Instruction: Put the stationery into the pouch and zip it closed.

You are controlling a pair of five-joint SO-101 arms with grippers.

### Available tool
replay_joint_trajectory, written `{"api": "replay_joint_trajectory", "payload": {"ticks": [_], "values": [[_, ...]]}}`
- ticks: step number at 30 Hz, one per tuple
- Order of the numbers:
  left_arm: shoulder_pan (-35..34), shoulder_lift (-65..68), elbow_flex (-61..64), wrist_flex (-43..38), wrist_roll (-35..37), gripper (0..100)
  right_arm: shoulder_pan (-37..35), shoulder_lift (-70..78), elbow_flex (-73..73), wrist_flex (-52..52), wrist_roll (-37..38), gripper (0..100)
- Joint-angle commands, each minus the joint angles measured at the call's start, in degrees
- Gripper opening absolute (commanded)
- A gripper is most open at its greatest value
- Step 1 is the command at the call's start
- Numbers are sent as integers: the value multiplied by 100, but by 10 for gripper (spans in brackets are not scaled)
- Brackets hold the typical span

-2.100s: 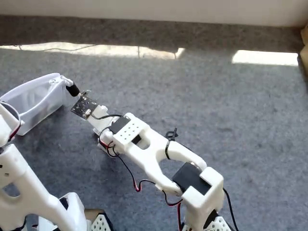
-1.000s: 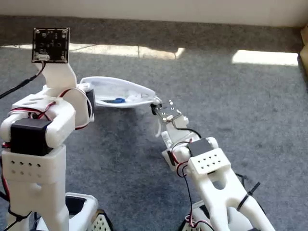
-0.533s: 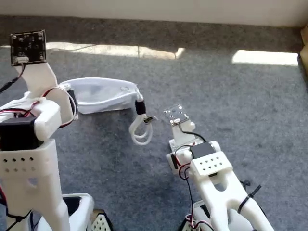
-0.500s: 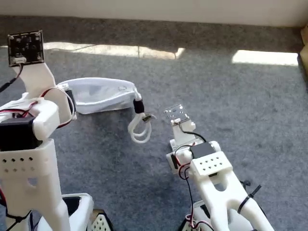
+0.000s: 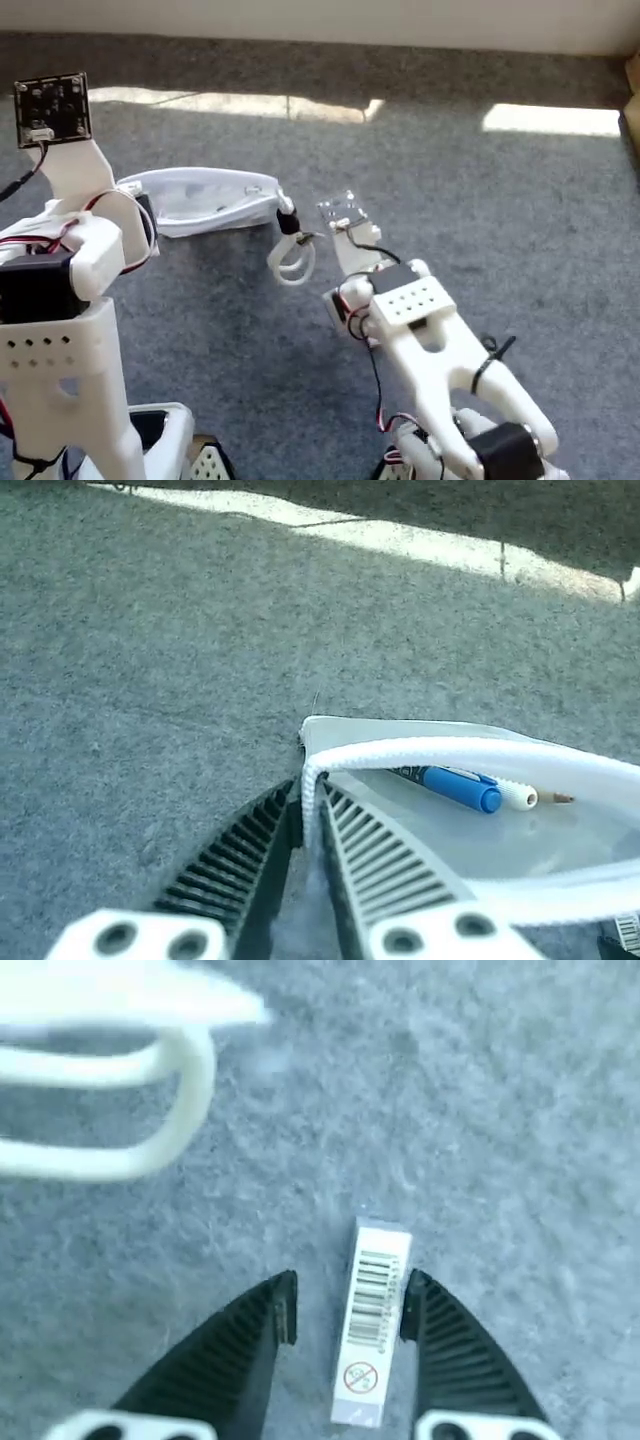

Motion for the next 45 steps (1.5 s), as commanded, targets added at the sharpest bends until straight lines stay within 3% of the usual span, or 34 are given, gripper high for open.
{"api": "replay_joint_trajectory", "payload": {"ticks": [1, 9, 16, 20, 23, 33, 45], "values": [[-92, 40, 101, -44, -18, 7, -66, 620, -752, -127, -396, 163], [-92, 40, 136, -44, -18, 7, 145, 1244, -980, -101, -431, 159], [-92, 40, 145, -44, -18, 7, 347, 1244, -963, -92, -404, 19], [-92, 40, 215, -53, -18, 7, 321, 1235, -954, -84, 246, 4], [-92, 40, 347, -193, -18, 7, 347, 1209, -1007, 154, 264, 4], [-92, 40, 391, -237, -18, 7, 303, -567, -884, 558, 264, 4], [-92, 40, 374, -237, -18, 7, -884, -2114, -892, 514, 264, 4]]}}
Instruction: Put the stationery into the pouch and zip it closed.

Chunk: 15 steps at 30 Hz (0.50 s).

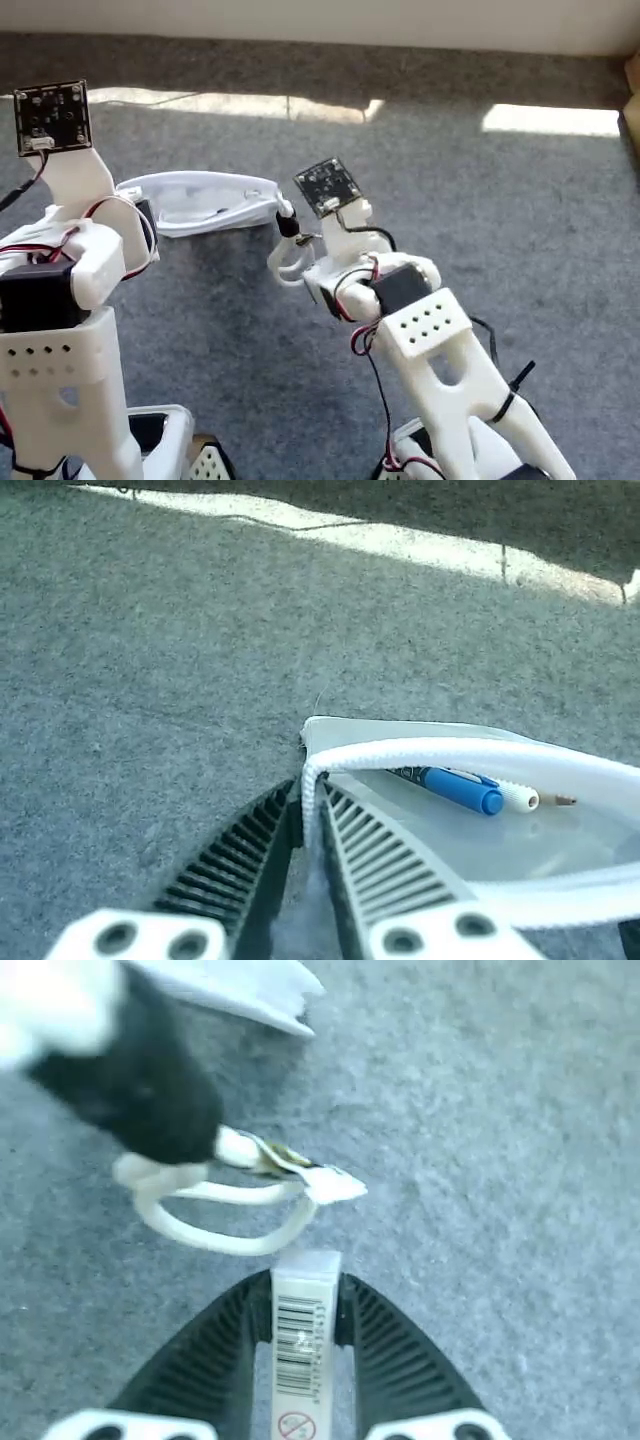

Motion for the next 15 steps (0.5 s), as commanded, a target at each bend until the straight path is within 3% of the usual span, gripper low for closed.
{"api": "replay_joint_trajectory", "payload": {"ticks": [1, 15], "values": [[-92, 57, 66, -35, -9, 7, -453, -479, -242, -31, 79, 4], [-92, 57, 101, -44, -9, 7, -1552, -734, -2044, -101, 79, 4]]}}
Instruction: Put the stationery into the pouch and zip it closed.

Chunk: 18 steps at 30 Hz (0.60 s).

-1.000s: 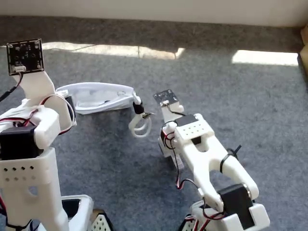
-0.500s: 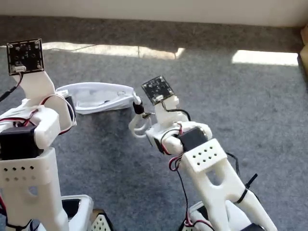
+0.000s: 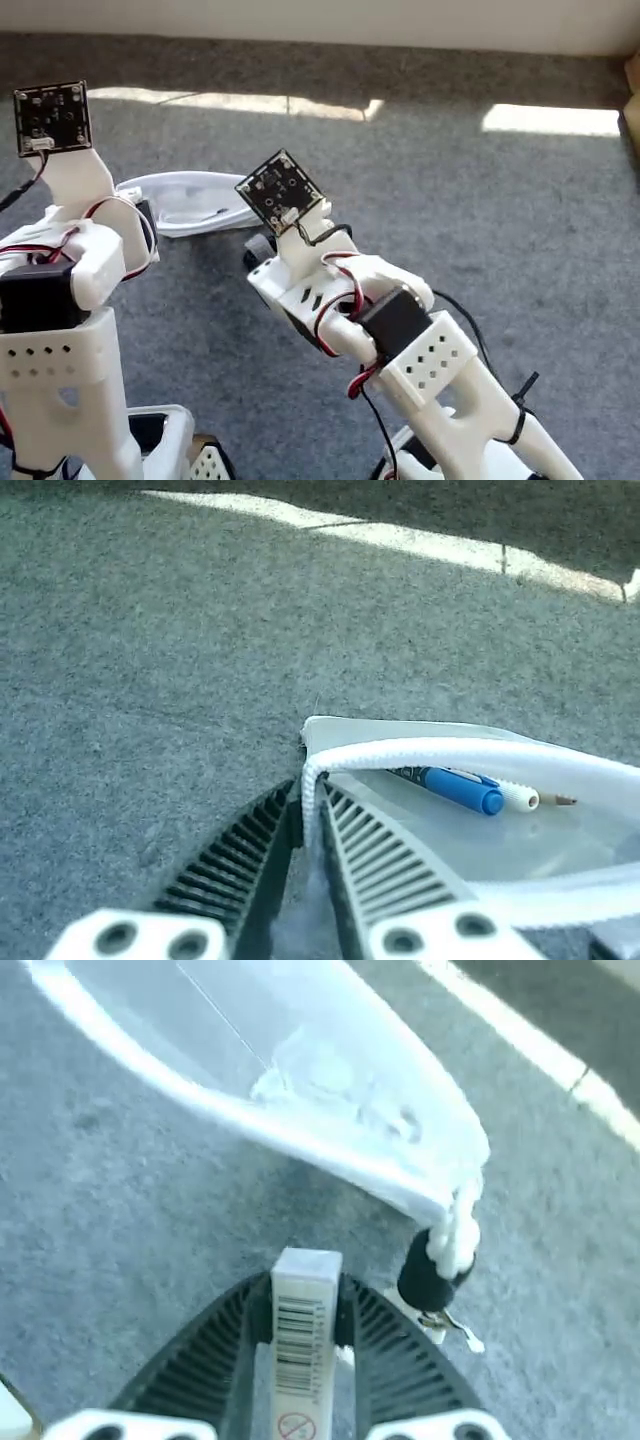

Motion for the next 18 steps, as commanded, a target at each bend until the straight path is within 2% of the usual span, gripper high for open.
{"api": "replay_joint_trajectory", "payload": {"ticks": [1, 3, 8, 18], "values": [[-92, 57, 84, -44, -9, 7, -312, -180, -927, -101, 79, 4], [-92, 57, 84, -44, -9, 7, -435, -171, -1270, -154, 79, 4], [-92, 57, 84, -44, -9, 7, -453, -224, -1640, -1156, 79, 4], [-92, 57, 66, -44, -9, 7, -189, -233, -514, -3134, 88, 4]]}}
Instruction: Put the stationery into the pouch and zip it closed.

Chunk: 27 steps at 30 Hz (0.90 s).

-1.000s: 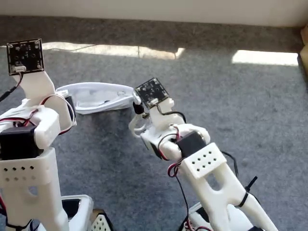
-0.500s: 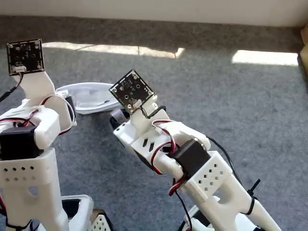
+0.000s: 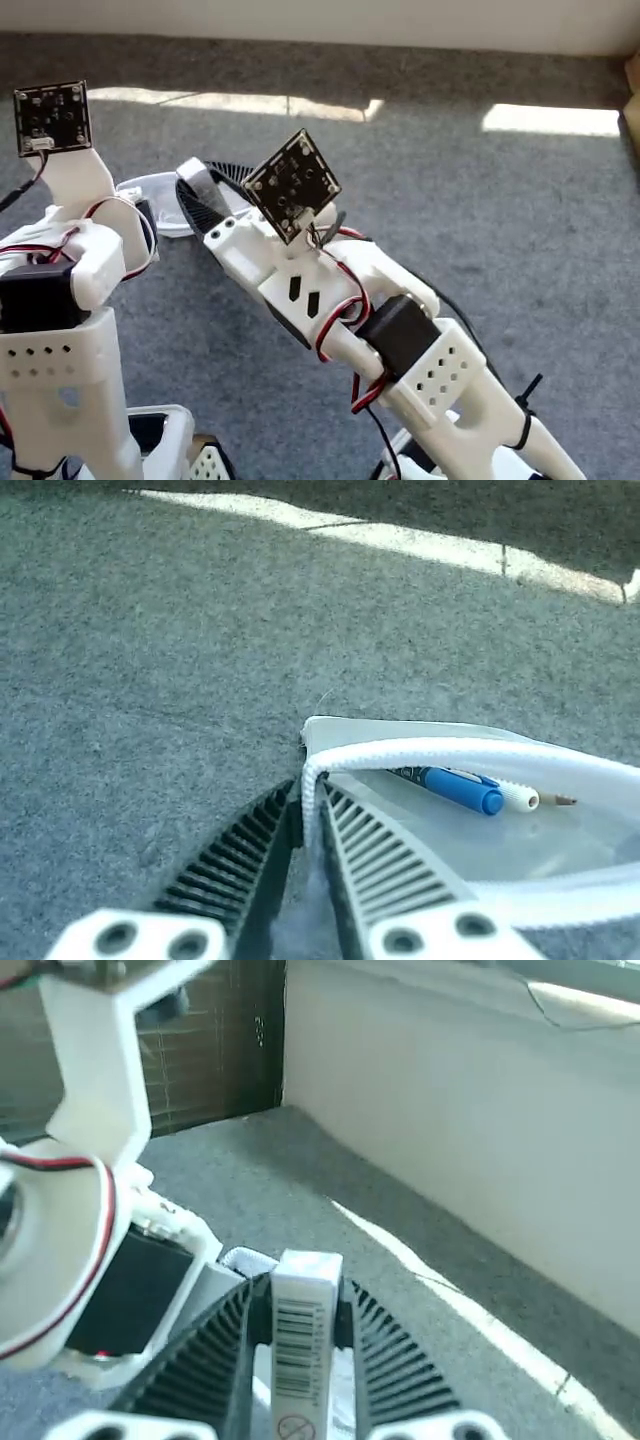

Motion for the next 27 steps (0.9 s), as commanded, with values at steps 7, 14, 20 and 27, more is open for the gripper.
{"api": "replay_joint_trajectory", "payload": {"ticks": [7, 14, 20, 27], "values": [[-92, 57, 75, -44, -9, 7, 400, -198, 1297, -2914, 88, 4], [-92, 57, 84, -44, -9, 7, 382, -127, 2105, -4215, 79, 4], [-92, 57, 84, -44, -9, 7, 374, -119, 2519, -4840, 35, 4], [-92, 57, 84, -44, -9, 7, 400, -119, 2633, -4884, -1257, 4]]}}
